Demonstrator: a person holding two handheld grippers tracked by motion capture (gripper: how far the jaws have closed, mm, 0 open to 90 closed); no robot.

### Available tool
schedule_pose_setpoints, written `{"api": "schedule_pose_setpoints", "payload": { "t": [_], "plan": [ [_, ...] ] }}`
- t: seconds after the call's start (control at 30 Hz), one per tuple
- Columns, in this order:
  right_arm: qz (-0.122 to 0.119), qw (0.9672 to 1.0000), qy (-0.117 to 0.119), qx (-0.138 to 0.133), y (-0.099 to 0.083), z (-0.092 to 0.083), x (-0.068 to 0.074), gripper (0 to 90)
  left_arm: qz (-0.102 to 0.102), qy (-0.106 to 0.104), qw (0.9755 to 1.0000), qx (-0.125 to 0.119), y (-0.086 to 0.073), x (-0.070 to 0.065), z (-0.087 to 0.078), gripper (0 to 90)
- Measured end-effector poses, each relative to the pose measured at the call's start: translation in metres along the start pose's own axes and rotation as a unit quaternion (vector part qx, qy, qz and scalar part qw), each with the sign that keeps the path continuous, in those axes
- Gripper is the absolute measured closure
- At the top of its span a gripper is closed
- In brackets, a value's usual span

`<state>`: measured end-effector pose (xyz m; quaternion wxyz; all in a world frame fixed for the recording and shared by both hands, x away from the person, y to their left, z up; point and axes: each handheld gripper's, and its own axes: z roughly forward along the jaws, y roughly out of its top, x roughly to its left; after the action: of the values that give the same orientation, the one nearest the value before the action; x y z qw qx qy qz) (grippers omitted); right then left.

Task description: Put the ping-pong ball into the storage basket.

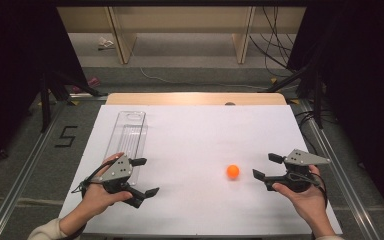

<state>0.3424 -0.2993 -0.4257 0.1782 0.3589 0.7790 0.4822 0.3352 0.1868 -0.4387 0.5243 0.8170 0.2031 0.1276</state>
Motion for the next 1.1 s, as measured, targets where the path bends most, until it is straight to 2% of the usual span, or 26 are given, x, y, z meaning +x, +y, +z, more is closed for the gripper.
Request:
{"api": "schedule_pose_setpoints", "payload": {
  "t": [0.53,0.87,1.1],
  "plan": [
    [-0.009,0.9998,0.007,0.018,0.003,0.014,0.002,16.1,0.002,-0.001,1.0000,0.000,0.000,-0.001,-0.001,0.0],
    [-0.018,0.9992,0.011,0.033,0.006,0.030,0.004,16.1,0.002,-0.002,1.0000,0.000,0.000,-0.001,-0.001,0.0],
    [-0.022,0.9982,0.024,0.051,0.009,0.045,0.005,16.1,0.005,-0.003,1.0000,0.001,0.001,-0.001,-0.001,0.0]
  ]
}}
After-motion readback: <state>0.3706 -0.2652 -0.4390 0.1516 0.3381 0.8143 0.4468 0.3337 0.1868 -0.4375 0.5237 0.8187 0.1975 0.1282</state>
